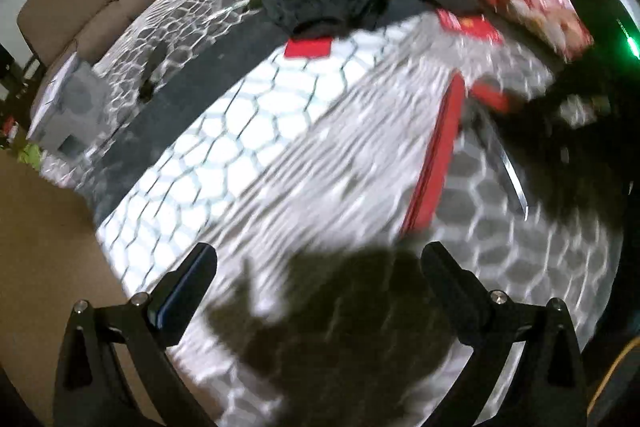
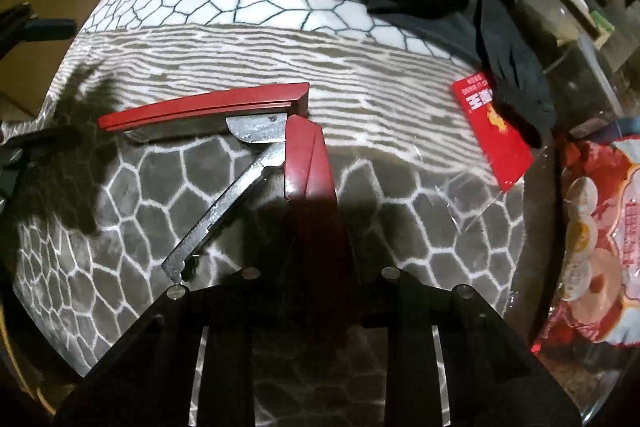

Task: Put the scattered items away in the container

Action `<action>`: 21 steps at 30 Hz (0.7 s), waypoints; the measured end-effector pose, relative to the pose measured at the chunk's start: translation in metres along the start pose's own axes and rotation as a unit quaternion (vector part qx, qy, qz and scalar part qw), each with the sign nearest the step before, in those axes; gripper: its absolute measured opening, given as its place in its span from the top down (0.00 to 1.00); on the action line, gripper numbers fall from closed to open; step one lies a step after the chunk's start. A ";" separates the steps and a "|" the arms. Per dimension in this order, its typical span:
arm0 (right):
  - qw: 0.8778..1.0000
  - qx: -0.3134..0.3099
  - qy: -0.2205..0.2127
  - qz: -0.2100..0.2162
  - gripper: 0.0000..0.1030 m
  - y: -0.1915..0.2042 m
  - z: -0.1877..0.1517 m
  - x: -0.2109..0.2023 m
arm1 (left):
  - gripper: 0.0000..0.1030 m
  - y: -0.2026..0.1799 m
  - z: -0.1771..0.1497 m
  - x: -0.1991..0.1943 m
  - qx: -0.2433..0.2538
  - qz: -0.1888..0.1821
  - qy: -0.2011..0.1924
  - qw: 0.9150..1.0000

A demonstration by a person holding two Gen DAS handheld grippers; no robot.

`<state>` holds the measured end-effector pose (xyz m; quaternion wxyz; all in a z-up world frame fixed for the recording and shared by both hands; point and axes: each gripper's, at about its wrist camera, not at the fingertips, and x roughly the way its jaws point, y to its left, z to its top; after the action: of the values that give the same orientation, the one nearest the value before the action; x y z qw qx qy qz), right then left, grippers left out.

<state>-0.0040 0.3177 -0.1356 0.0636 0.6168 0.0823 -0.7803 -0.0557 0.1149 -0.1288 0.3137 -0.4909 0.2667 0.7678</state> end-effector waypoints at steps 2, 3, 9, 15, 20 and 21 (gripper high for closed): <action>1.000 0.003 0.000 0.006 0.78 -0.002 0.000 0.001 | 0.00 -0.011 0.007 0.010 0.015 0.000 0.002 1.000; 1.000 0.004 -0.001 0.010 0.78 -0.004 -0.001 0.002 | 0.01 -0.017 0.009 0.015 0.024 0.003 0.005 1.000; 0.999 0.025 -0.003 0.046 0.76 -0.019 -0.009 -0.001 | 0.00 -0.054 0.008 0.030 0.074 0.043 -0.003 0.996; 0.998 0.036 -0.022 0.055 0.62 -0.019 -0.040 -0.003 | 0.01 -0.061 0.011 0.028 0.060 0.044 -0.022 0.997; 0.999 0.015 -0.019 0.030 0.61 -0.003 -0.040 0.013 | 0.17 -0.061 0.015 0.030 0.019 0.012 -0.041 0.999; 0.999 0.012 -0.024 0.026 0.61 -0.002 -0.041 0.011 | 0.23 -0.061 0.016 0.030 0.015 0.004 -0.039 0.999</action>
<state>0.0322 0.3282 -0.1553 0.0790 0.6007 0.0555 -0.7936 -0.0292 0.1727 -0.1564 0.3284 -0.4548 0.2679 0.7832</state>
